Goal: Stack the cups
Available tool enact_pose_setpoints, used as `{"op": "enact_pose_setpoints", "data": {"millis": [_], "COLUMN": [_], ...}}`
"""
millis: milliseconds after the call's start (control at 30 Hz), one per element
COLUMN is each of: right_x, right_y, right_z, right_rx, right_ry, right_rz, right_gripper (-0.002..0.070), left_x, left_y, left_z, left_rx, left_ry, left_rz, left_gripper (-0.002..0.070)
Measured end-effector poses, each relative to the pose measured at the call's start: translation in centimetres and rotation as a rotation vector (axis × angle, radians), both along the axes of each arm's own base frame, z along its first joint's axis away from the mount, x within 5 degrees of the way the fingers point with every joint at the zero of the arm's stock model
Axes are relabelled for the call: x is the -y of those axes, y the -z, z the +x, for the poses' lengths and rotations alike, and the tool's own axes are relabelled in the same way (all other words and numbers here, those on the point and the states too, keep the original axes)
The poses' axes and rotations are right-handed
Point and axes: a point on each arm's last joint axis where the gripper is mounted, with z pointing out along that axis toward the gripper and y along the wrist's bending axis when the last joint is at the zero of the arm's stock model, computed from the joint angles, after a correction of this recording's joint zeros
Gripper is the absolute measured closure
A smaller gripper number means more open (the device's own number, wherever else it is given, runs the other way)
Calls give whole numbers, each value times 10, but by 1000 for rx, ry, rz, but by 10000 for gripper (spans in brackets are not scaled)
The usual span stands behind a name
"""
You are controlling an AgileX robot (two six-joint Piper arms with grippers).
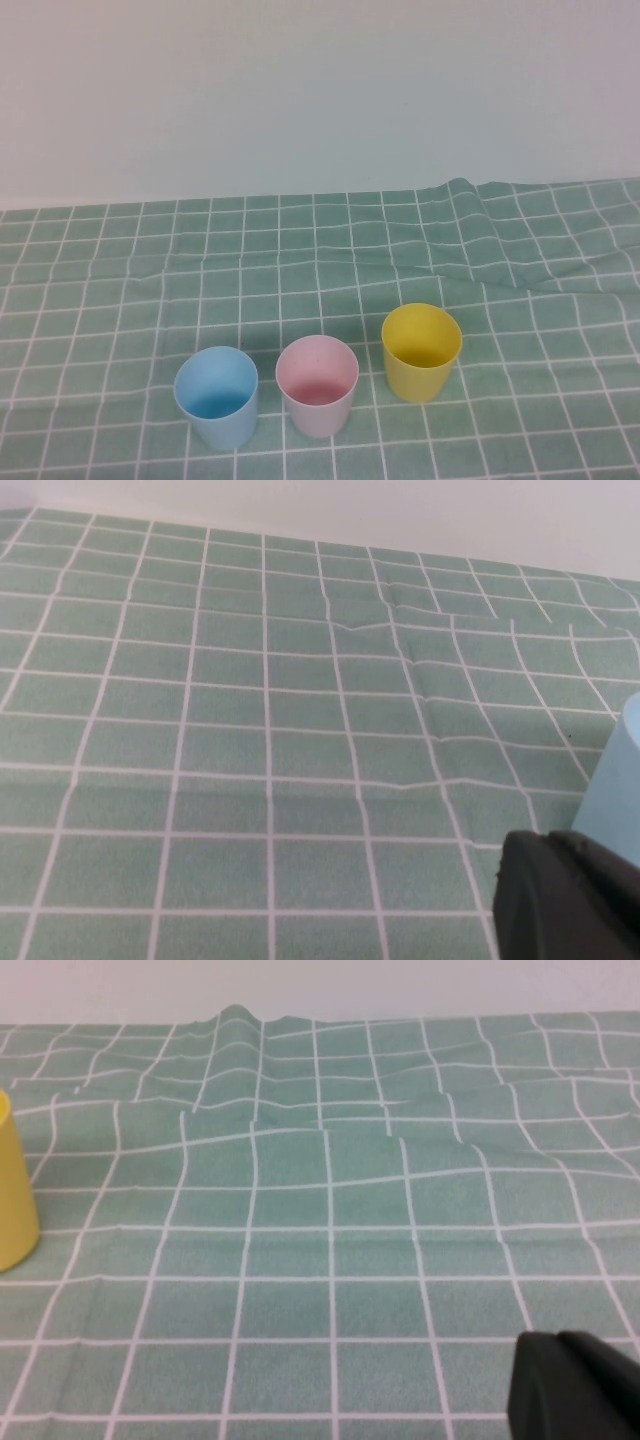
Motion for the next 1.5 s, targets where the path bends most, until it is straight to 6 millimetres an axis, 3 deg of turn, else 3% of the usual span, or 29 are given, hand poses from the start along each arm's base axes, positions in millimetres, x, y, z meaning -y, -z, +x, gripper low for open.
{"op": "enact_pose_setpoints", "data": {"millis": [1200, 1500], "right_x": [0, 0], "right_y": [0, 0], "right_z": [0, 0], "right_rx": [0, 0], "right_ry": [-4, -4], "right_rz": [-6, -6], "right_gripper": [678, 678], "left_x": [0, -3], "left_y": [0, 0], "left_z": [0, 0], "left_rx": [0, 5], "left_ry": [0, -7], "left_rz": [0, 86], "left_gripper": [676, 676]}}
